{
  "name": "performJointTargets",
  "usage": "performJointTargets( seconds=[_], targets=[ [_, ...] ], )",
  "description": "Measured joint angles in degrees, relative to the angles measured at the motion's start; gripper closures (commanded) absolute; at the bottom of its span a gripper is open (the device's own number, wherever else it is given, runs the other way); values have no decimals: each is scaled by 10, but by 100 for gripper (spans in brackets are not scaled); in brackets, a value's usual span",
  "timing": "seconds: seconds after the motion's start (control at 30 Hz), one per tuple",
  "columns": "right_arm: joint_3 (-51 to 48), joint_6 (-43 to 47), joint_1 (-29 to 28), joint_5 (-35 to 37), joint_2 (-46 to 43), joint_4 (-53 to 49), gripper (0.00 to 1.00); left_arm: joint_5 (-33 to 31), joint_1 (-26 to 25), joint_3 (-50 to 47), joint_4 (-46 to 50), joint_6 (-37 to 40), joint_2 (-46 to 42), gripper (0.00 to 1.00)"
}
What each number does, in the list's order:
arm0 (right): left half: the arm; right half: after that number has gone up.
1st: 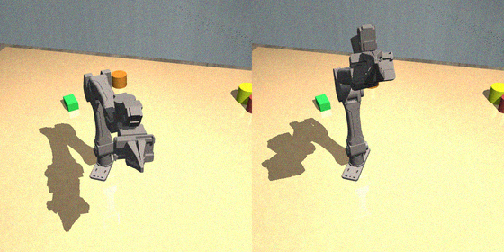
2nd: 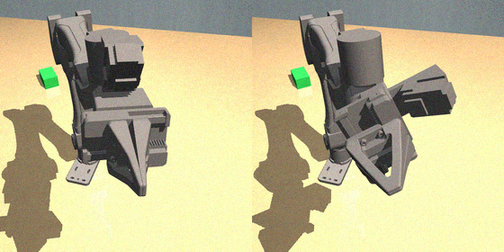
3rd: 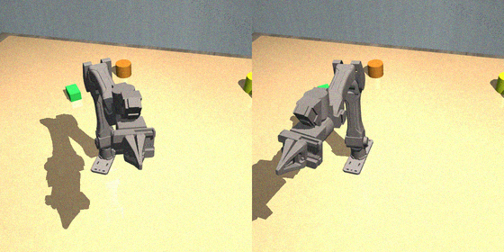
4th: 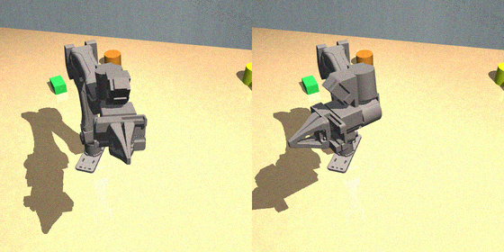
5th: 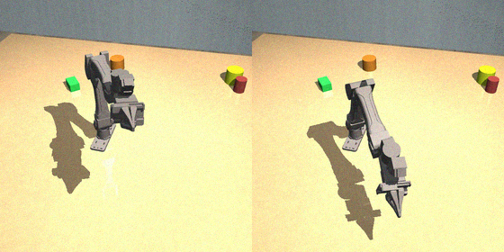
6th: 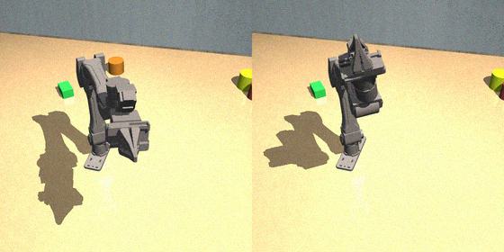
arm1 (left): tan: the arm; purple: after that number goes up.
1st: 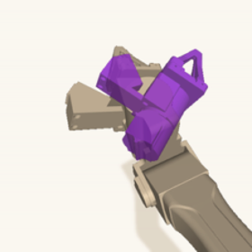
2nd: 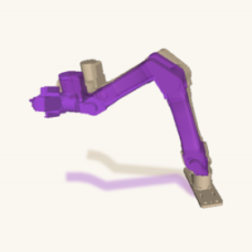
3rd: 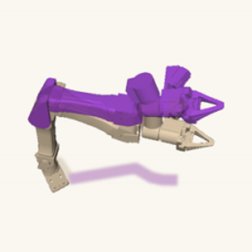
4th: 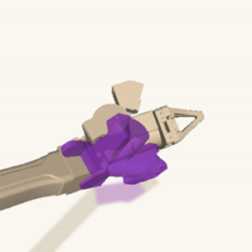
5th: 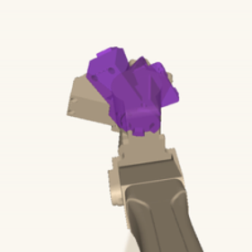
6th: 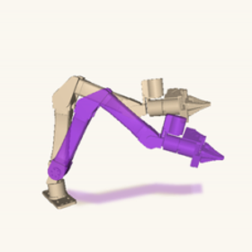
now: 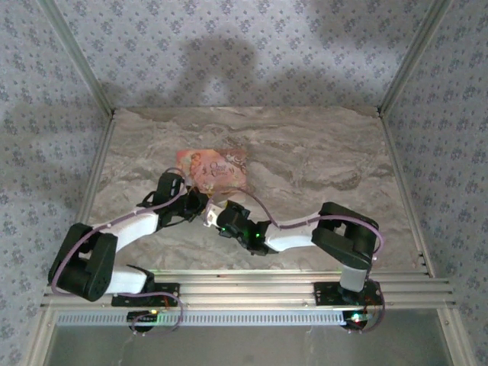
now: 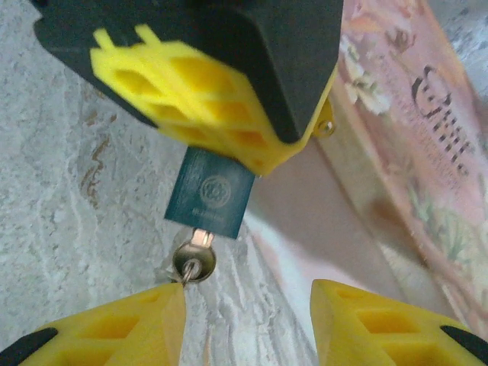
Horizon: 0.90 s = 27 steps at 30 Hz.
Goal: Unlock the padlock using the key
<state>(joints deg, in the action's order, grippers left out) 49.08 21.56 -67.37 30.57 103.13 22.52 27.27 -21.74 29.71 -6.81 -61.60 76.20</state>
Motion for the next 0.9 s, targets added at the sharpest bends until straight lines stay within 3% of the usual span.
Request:
performJointTargets(
  seconds=[0.9],
  targets=[
    [7,123,-50,62,53,116,54,6,1,33,72,-39,-4,100]
  ],
)
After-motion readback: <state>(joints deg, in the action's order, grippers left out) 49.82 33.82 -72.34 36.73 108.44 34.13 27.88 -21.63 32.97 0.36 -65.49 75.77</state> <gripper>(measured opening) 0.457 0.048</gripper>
